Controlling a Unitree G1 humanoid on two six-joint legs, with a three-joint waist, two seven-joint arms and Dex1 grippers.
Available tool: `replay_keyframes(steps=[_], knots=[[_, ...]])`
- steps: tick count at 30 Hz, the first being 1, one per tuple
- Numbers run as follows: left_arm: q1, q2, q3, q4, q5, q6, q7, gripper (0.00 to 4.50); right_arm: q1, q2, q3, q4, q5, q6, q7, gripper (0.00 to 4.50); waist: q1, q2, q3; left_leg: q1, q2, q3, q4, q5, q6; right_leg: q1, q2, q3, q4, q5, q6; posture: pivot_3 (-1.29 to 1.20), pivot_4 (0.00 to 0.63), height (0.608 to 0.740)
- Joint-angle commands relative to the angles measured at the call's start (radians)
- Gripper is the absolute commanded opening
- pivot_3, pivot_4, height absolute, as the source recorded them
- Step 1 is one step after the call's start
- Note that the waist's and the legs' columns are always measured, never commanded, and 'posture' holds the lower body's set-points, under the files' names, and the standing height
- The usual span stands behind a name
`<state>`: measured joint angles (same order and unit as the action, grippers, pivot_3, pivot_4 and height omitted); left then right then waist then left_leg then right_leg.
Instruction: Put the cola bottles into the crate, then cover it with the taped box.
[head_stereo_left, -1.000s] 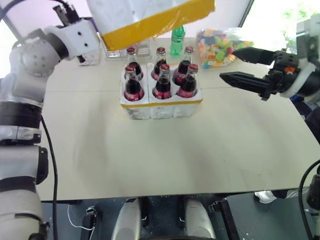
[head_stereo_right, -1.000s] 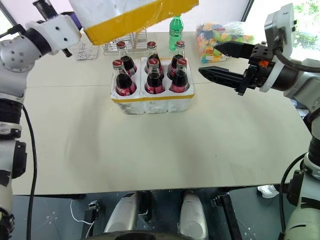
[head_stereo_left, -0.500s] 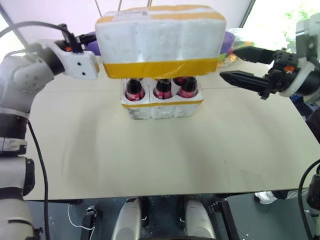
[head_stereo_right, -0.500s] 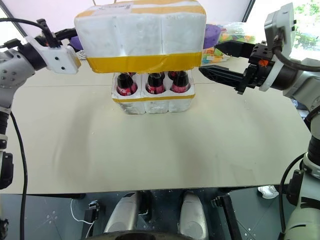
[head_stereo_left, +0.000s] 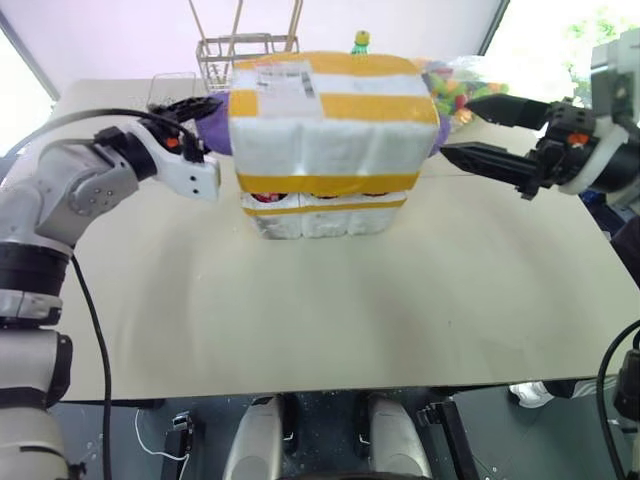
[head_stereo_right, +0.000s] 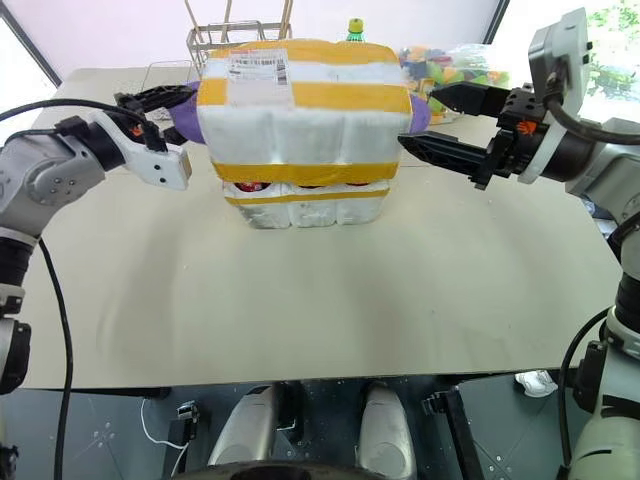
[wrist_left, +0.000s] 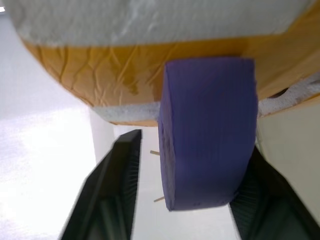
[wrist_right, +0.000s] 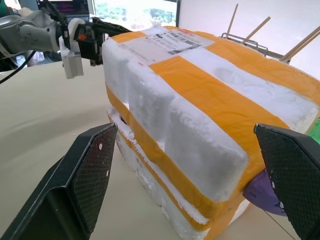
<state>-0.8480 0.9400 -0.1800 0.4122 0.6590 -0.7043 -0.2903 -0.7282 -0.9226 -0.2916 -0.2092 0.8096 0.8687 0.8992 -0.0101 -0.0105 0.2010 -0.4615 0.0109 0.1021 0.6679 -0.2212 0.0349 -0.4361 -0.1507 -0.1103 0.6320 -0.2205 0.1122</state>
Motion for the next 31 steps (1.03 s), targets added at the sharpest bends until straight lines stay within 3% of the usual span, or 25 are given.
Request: replay_keyframes(steps=[1, 7, 11, 13, 17, 19, 21, 25, 31], knots=[[0.059, 0.025, 0.04, -0.07, -0.015, 0.008, 0.022, 4.46, -0.004, -0.006, -0.035, -0.006, 0.014, -0.015, -0.007, 4.5, 0.0, 0.0, 0.0, 0.0, 0.0, 0.0, 0.0, 0.0, 0.0, 0.0, 0.0, 0.0, 0.0, 0.0, 0.0, 0.0, 0.15, 0.736], [0.199, 0.079, 0.092, -0.137, -0.042, 0.007, 0.049, 4.46, 0.046, -0.019, -0.023, -0.005, -0.011, -0.037, 0.017, 4.5, -0.001, 0.0, 0.0, 0.0, 0.0, 0.0, 0.0, 0.0, 0.0, 0.0, 0.0, 0.0, 0.0, 0.0, 0.0, 0.0, 0.15, 0.736], [0.344, 0.108, 0.185, -0.241, -0.391, 0.015, -0.094, 4.46, 0.101, -0.038, -0.026, 0.023, -0.049, -0.067, 0.039, 4.5, 0.001, 0.0, 0.0, 0.001, 0.001, -0.001, 0.0, 0.0, 0.0, 0.0, 0.0, 0.0, 0.0, 0.0, 0.0, 0.0, 0.15, 0.736], [0.432, 0.114, 0.251, -0.35, -0.692, 0.28, -0.28, 4.46, 0.142, -0.052, -0.019, 0.036, -0.078, -0.093, 0.061, 4.5, 0.001, 0.0, 0.0, 0.0, 0.001, -0.002, 0.0, 0.0, 0.0, 0.0, -0.001, 0.0, 0.0, 0.0, 0.0, 0.0, 0.15, 0.736], [0.541, 0.149, 0.37, -0.535, -1.127, 0.757, -0.491, 4.46, 0.193, -0.067, -0.013, 0.049, -0.111, -0.132, 0.093, 4.5, -0.003, 0.0, 0.0, 0.002, 0.002, -0.003, 0.0, 0.0, 0.0, 0.001, 0.0, 0.0, 0.0, 0.0, 0.0, 0.0, 0.15, 0.736], [0.566, 0.196, 0.471, -0.589, -1.454, 1.13, -0.547, 4.46, 0.218, -0.073, -0.019, 0.057, -0.119, -0.147, 0.111, 4.5, -0.004, 0.0, 0.0, 0.002, 0.002, -0.004, 0.0, 0.0, 0.0, 0.001, 0.0, 0.0, 0.0, 0.0, 0.0, 0.0, 0.15, 0.736], [0.575, 0.252, 0.553, -0.564, -1.62, 1.332, -0.655, 4.46, 0.226, -0.073, -0.022, 0.068, -0.125, -0.16, 0.123, 4.5, -0.004, 0.0, 0.0, 0.002, 0.002, -0.004, 0.0, 0.0, -0.001, 0.001, 0.001, 0.001, 0.0, 0.0, 0.0, 0.0, 0.15, 0.736], [0.569, 0.303, 0.608, -0.494, -1.644, 1.416, -0.809, 4.46, 0.223, -0.063, -0.012, 0.088, -0.144, -0.189, 0.124, 4.5, 0.0, 0.001, 0.0, 0.004, 0.001, -0.003, 0.0, 0.0, -0.001, 0.003, 0.001, 0.0, -0.001, 0.0, 0.0, 0.0, 0.15, 0.736], [0.421, 0.317, 0.582, -0.435, -1.612, 1.458, -0.853, 4.46, 0.194, -0.044, 0.0, 0.116, -0.152, -0.2, 0.112, 4.5, 0.002, 0.001, 0.0, 0.006, 0.001, -0.001, 0.0, 0.0, -0.001, 0.005, 0.001, 0.0, -0.002, 0.0, -0.001, 0.0, 0.15, 0.736]])
